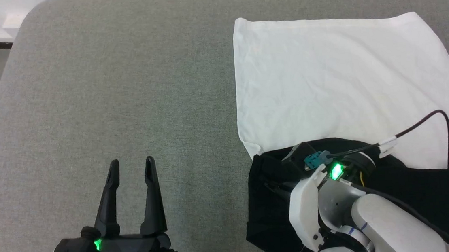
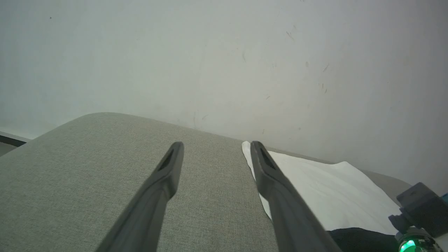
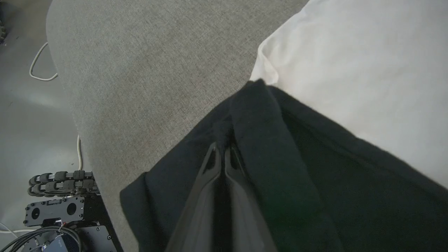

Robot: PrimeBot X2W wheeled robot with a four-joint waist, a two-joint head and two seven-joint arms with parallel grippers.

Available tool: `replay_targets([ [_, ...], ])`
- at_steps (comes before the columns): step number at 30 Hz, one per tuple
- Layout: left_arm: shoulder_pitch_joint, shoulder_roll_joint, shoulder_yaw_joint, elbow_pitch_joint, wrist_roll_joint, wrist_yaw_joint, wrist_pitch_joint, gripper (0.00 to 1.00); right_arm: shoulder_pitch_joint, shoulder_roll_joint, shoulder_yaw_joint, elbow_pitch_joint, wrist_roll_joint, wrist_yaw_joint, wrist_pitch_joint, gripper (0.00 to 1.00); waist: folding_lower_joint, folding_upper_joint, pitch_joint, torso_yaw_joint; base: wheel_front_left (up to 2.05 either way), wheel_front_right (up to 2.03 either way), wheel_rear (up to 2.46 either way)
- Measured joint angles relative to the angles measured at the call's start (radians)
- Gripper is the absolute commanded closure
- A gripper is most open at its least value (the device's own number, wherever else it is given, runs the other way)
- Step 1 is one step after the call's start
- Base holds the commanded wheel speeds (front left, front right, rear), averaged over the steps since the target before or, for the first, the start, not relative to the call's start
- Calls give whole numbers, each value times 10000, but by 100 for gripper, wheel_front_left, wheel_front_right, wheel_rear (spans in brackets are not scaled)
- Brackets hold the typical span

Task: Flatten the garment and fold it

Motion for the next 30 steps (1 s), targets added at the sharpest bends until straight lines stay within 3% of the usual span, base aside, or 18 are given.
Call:
replay_targets([
  [2,-1,-6,4,27,0,0,-25,0,-67,27,165,337,4,0,-100,100,0,0,-34,5,0,0,0],
  [3,-1,-8,12,35,-2,0,-25,0,-98,58,222,464,6,0,-178,60,-1,0,-50,-4,0,0,0],
  [4,-1,-10,21,44,-4,0,-27,0,-136,82,290,579,8,0,-263,0,-1,0,-63,-18,0,0,0],
  [11,-1,-4,84,81,-61,-4,-36,0,-409,316,393,454,754,0,-872,0,-1,0,-206,-283,0,0,0],
  [16,2,44,109,33,-58,-4,-36,0,-397,-151,-717,-943,1498,0,-1124,0,-2,0,-305,-583,0,0,0],
  [20,2,134,79,-61,-52,-2,-6,0,106,-918,-2261,-2173,1471,4,-1415,0,-2,0,-356,-852,0,0,0],
  [24,0,201,19,-142,21,-2,82,0,1027,-1356,-4437,-3039,301,0,-2138,0,-2,0,-374,-1101,0,0,0],
  [30,13,238,-102,-111,52,0,155,0,3077,-207,-7881,-4192,-1350,0,-3304,0,-2,0,-428,-1326,0,0,0],
])
